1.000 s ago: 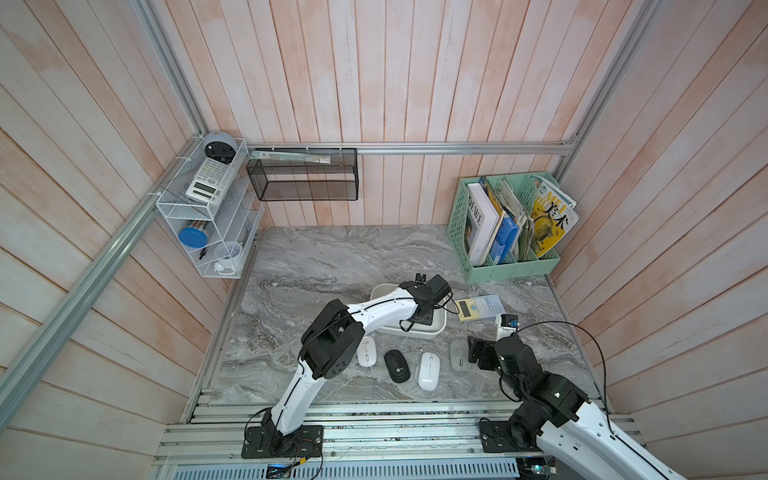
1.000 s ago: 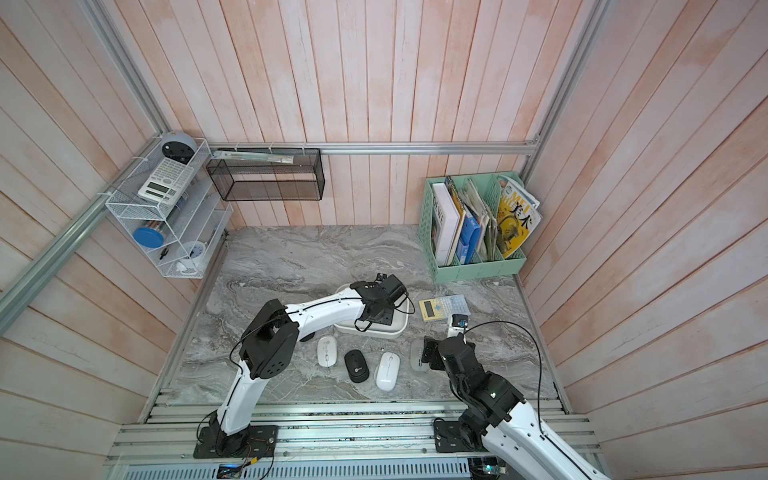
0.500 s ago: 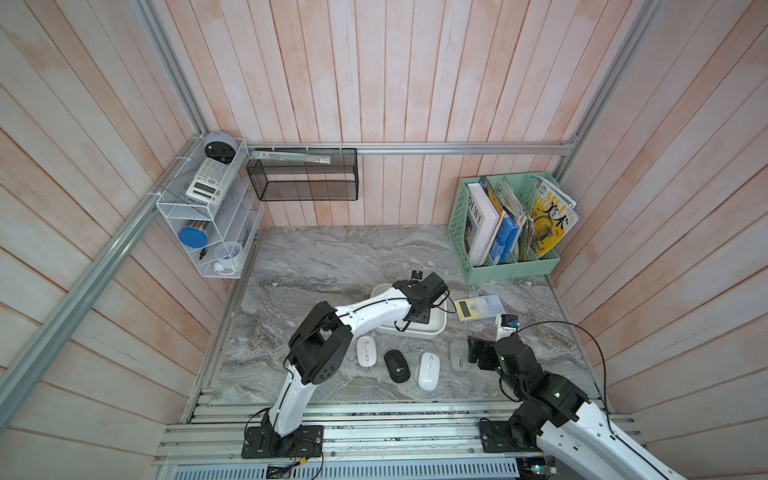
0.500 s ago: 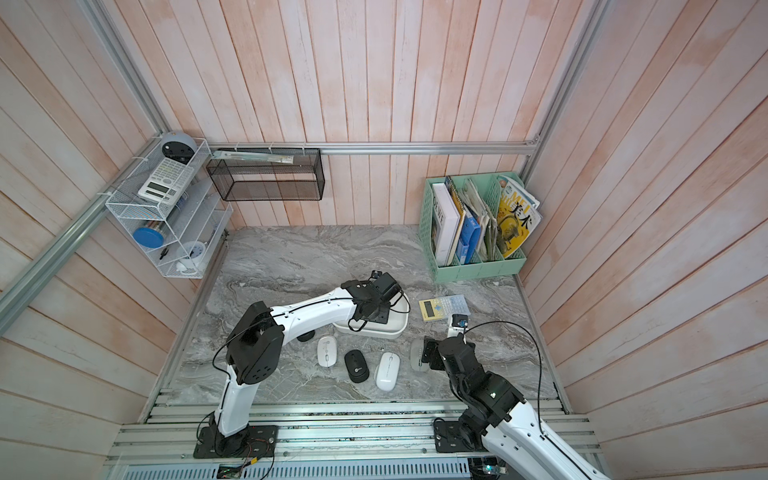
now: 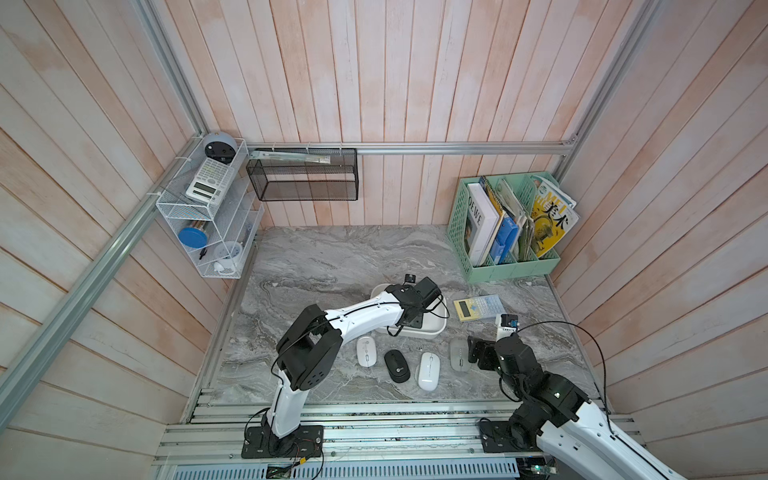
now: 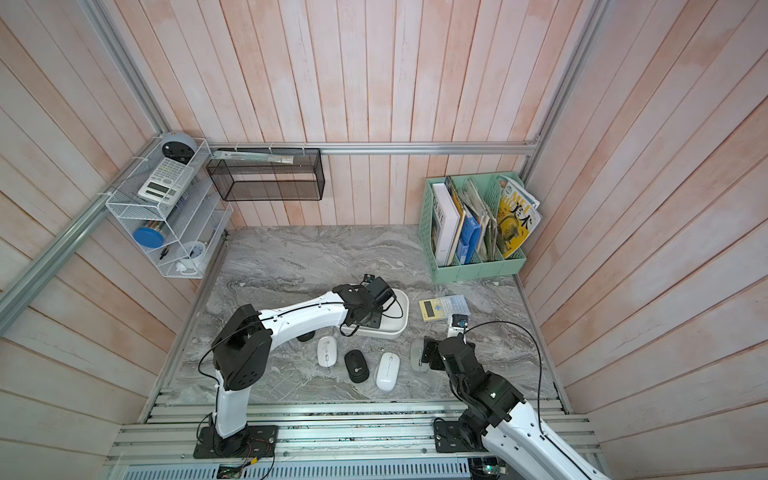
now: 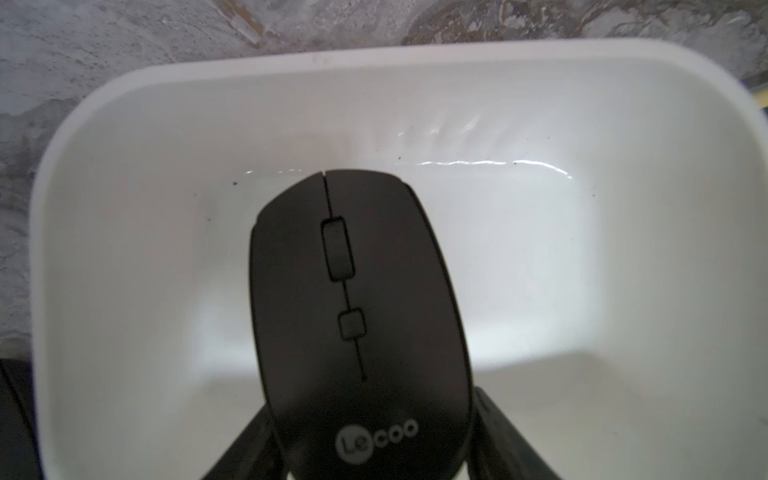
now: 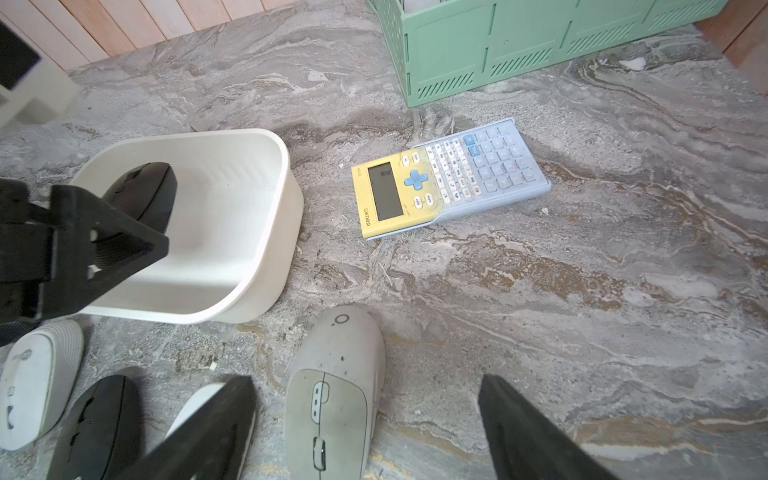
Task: Take out the mouse from the storage box
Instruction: Pick up the mouse from the storage box, then place the mouse at the center of the board.
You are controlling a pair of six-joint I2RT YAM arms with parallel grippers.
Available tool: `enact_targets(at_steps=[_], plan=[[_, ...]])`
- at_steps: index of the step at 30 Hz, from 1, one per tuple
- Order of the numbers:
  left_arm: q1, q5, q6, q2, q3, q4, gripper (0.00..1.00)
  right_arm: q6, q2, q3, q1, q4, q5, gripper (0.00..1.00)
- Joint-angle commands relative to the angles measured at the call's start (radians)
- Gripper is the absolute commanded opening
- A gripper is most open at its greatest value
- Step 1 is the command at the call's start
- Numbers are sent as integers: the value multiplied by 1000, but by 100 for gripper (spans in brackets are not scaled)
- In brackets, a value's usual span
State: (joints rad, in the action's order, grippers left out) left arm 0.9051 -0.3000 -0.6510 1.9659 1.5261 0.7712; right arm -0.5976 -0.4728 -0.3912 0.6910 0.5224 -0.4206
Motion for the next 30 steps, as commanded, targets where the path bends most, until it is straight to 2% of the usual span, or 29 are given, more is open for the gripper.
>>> enact_targets(at_steps=[1,8,14,22,30], plan=[[-3,-49,-33,-116,-66,-14,55,7,1,11,-4,-12,-2,91],[-7,-120,-81,-335,-246,28,55,7,1,11,-5,-13,-2,91],[-22,-213,-193,-555,-447,78,55,7,1,11,-5,-13,-3,91],[-92,-170,-305,-786,-749,53,55,6,-2,12,-5,-12,-5,91],[-106,-90,-364,-831,-908,-34,55,4,-11,9,-4,-14,-9,91]])
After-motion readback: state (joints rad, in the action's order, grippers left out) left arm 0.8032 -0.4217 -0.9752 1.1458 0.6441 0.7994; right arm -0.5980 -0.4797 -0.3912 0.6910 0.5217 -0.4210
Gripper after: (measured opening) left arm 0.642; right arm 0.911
